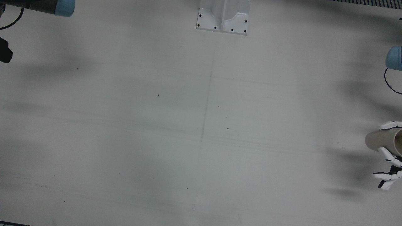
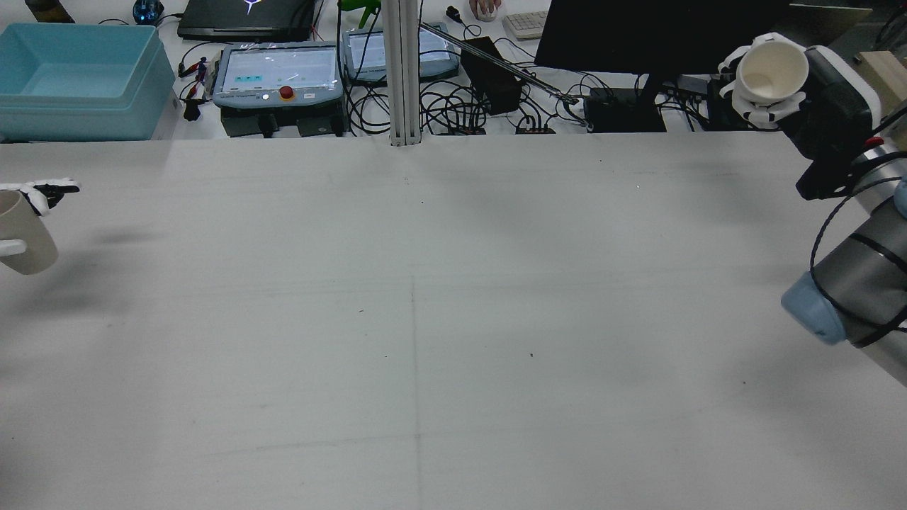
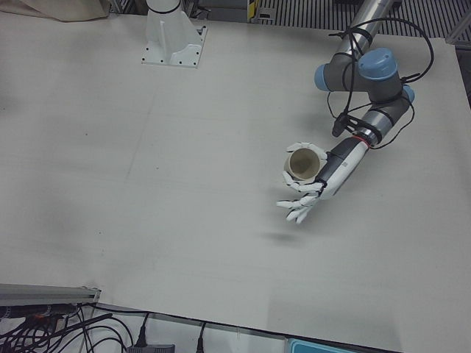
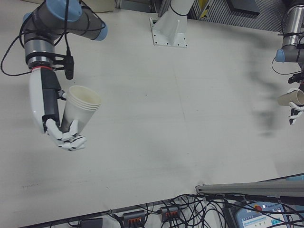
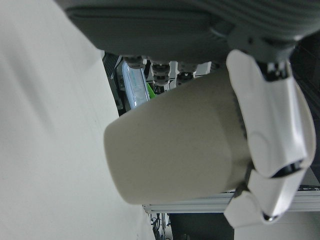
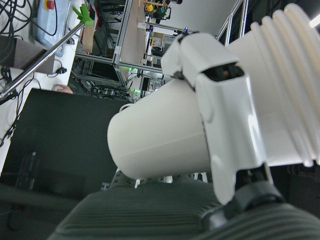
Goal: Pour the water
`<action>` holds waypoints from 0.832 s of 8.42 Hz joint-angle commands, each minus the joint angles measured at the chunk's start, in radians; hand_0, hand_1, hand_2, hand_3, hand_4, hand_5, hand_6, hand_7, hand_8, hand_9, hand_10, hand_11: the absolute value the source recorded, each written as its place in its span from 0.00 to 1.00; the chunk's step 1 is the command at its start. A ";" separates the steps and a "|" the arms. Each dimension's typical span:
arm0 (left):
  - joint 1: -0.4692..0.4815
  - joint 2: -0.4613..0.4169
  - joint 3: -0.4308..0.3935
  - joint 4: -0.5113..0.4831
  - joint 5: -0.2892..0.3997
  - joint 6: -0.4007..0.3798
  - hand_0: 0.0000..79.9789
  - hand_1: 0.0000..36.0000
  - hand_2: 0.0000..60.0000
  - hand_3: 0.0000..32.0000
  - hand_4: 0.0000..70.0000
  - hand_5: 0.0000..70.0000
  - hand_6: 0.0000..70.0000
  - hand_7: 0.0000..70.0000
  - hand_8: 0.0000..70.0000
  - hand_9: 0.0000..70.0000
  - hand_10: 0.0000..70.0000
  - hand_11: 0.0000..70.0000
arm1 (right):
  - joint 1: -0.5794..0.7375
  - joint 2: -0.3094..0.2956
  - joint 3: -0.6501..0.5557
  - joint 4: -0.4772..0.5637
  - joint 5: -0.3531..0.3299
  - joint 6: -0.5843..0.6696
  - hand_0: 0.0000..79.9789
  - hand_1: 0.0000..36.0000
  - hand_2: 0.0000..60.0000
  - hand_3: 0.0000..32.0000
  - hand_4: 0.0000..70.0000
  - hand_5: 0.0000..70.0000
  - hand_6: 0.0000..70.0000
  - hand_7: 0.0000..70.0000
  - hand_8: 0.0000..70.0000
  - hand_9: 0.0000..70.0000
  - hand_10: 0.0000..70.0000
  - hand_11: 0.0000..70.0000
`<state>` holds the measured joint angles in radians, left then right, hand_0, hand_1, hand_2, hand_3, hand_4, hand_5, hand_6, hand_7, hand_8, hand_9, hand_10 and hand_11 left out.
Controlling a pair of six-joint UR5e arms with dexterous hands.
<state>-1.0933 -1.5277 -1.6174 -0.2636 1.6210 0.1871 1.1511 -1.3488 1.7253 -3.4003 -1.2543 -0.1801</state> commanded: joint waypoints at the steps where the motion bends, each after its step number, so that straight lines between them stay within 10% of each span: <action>1: -0.043 0.087 0.135 -0.190 -0.016 0.079 0.63 0.77 1.00 0.00 1.00 1.00 0.24 0.33 0.09 0.12 0.01 0.03 | 0.015 -0.055 -0.438 0.437 -0.042 0.077 0.99 1.00 1.00 0.00 0.14 0.90 0.40 0.62 0.36 0.53 0.41 0.65; 3: -0.043 0.095 0.163 -0.229 -0.062 0.138 0.63 0.66 1.00 0.00 1.00 1.00 0.20 0.29 0.07 0.10 0.01 0.03 | 0.010 -0.056 -0.646 0.603 -0.040 0.103 0.89 1.00 1.00 0.00 0.12 0.82 0.40 0.60 0.40 0.58 0.43 0.67; 7: -0.036 0.090 0.154 -0.272 -0.111 0.272 0.63 0.64 1.00 0.00 0.98 1.00 0.19 0.29 0.07 0.10 0.01 0.03 | 0.074 -0.059 -0.696 0.598 -0.054 0.097 0.86 1.00 1.00 0.00 0.11 0.78 0.38 0.59 0.40 0.58 0.43 0.66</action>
<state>-1.1353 -1.4351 -1.4575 -0.5053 1.5415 0.3629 1.1661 -1.4049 1.0397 -2.8043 -1.2963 -0.0813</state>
